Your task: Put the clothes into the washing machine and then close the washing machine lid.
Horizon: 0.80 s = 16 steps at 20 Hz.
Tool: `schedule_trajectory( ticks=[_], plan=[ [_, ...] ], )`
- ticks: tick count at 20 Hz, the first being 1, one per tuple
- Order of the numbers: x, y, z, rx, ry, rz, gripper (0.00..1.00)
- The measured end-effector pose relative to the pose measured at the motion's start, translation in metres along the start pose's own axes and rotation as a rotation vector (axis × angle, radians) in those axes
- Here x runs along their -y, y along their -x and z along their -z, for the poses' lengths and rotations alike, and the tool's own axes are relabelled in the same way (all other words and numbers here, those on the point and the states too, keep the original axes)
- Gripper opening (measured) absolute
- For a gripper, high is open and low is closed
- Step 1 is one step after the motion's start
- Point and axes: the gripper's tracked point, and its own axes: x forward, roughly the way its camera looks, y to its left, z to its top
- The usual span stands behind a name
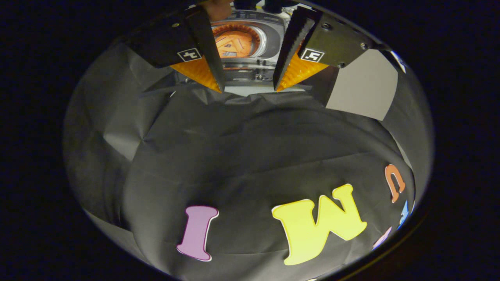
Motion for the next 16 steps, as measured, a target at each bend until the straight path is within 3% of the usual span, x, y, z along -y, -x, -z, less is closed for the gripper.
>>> schedule_trajectory(
  ticks=[7,10,16],
  plan=[
    [-0.012,-0.060,-0.023,-0.028,0.055,-0.054,0.78],
    [-0.011,-0.087,-0.014,-0.058,0.014,-0.086,0.78],
    [0.007,-0.110,0.021,-0.117,-0.051,-0.066,0.78]
  ],
)
